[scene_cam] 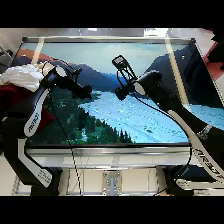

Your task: Fold the shirts.

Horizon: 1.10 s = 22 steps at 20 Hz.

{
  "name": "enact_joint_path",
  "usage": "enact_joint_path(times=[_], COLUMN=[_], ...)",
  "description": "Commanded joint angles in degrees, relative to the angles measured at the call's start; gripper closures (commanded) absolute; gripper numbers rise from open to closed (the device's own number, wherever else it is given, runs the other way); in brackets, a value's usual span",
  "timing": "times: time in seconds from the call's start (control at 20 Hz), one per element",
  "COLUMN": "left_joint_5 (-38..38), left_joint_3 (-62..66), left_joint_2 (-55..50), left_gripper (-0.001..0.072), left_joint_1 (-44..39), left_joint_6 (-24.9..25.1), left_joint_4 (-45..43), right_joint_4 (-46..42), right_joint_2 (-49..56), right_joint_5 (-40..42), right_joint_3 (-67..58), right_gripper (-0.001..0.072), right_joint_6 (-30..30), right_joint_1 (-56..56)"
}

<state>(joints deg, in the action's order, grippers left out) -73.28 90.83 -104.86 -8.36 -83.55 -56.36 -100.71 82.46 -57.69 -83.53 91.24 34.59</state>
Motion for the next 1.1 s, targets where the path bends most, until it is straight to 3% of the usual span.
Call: enact_joint_path(times=[0.0,0.95,1.05], left_joint_5=[0.0,0.0,0.0], left_joint_3=[0.0,0.0,0.0], left_joint_2=[0.0,0.0,0.0], left_gripper=[0.0690,0.0690,0.0690], left_joint_1=[0.0,0.0,0.0], left_joint_6=[0.0,0.0,0.0], left_joint_4=[0.0,0.0,0.0], right_joint_4=[0.0,0.0,-0.1], right_joint_2=[0.0,0.0,0.1], right_joint_5=[0.0,0.0,2.9], right_joint_3=[0.0,0.0,0.0], right_gripper=[0.0028,0.0028,0.0028], right_joint_6=[0.0,0.0,0.0], right_joint_1=[0.0,0.0,0.0])
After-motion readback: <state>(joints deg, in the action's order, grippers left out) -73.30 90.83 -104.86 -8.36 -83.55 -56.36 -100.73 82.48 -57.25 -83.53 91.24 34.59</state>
